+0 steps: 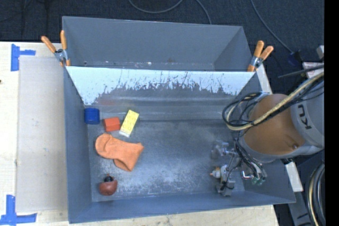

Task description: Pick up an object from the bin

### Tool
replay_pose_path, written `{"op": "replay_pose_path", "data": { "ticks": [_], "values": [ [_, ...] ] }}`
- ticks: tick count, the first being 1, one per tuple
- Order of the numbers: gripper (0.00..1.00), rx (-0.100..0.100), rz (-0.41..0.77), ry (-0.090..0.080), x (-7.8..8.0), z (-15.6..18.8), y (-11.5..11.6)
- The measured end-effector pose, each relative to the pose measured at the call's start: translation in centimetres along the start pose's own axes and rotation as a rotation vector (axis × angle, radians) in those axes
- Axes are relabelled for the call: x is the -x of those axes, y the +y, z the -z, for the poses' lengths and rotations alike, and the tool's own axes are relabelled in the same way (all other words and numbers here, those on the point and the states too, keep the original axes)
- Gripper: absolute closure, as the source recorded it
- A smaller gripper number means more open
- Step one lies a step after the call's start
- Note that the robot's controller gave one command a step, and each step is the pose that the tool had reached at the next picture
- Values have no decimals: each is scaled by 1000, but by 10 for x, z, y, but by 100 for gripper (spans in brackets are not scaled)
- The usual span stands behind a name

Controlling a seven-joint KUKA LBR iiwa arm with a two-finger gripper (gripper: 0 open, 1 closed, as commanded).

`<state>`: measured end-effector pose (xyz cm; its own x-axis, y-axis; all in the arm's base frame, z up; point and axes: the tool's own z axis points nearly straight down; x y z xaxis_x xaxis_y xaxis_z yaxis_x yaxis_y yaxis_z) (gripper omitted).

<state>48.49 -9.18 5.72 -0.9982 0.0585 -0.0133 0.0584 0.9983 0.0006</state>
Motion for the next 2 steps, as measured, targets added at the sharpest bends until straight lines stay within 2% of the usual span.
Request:
{"op": "replay_pose_path", "data": {
  "ticks": [1,2],
  "values": [
    [100,2,1,17,-5,17,1],
    [100,2,2,17,-5,17,1]
  ]
}}
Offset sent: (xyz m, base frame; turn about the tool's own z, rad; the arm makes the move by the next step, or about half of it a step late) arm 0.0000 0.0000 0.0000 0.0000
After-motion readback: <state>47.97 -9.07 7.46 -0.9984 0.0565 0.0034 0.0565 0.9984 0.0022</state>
